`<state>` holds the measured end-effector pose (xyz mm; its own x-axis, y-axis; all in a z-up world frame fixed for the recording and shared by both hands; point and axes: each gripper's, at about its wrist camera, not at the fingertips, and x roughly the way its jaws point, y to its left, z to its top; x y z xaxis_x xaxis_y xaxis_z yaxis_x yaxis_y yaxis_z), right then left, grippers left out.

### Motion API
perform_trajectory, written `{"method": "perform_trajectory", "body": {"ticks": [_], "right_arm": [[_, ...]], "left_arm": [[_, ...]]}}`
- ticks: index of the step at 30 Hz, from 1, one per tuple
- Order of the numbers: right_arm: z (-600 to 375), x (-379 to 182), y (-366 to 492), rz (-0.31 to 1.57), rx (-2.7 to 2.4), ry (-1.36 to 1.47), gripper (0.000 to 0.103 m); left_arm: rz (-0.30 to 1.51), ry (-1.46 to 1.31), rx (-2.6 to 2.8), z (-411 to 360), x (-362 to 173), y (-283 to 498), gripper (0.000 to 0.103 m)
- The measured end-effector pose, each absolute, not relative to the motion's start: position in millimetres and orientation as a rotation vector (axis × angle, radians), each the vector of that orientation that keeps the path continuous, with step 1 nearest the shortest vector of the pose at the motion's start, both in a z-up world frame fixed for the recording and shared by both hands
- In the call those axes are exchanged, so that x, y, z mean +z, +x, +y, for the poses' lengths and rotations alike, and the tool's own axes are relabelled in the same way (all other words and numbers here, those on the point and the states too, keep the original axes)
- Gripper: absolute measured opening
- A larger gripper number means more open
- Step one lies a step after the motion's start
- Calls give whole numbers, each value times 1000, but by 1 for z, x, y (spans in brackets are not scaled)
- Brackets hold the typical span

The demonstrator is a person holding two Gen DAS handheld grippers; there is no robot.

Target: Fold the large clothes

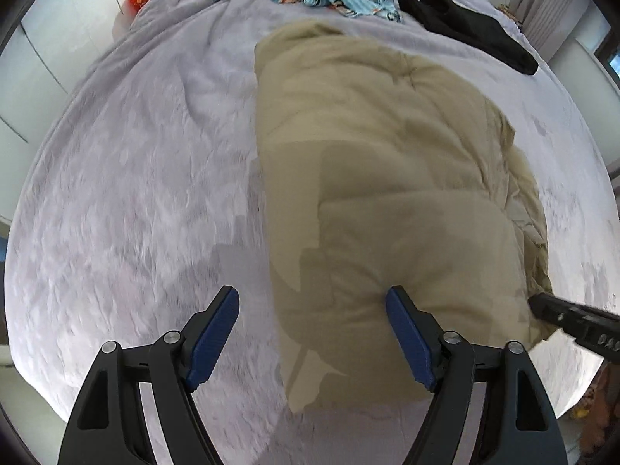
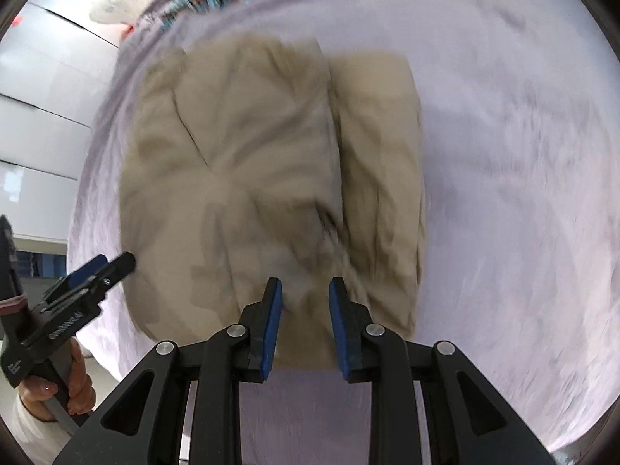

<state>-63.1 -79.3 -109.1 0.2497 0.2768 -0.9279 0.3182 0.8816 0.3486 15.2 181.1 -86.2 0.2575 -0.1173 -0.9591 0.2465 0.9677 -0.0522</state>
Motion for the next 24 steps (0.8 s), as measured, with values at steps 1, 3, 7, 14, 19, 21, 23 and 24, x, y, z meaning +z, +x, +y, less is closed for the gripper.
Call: {"method": "perform_trajectory", "body": {"ticks": [1,3,7,14,19,21,23,24], "right_arm": [[-77,-114,-67,1355,-34,527,28],[-75,-115,-70,1361,-38,519,28],[-73,-100,-77,1333,-51,509,28],[-78,-73,-88,1267,-97,505,44],[-78,-52,-87,1225,-107,494,61],[-76,-43,-85,1199,-109,466,70],[-75,-34,-83,1178,-116,447,81],[-76,-31,-84,1168,-120,442,81]], "left_arm": [[1294,114,-248,182,-86,12,80],[1295,113,-248,182,-84,9,80],[1287,115,-259,184,-76,4,80],[1274,119,-279,183,-63,-3,80],[1220,116,-251,186,-46,-8,103],[1201,116,-235,186,-38,-10,103],[1195,103,-223,187,-33,-10,103],[1191,100,-216,188,-31,-10,103]]}}
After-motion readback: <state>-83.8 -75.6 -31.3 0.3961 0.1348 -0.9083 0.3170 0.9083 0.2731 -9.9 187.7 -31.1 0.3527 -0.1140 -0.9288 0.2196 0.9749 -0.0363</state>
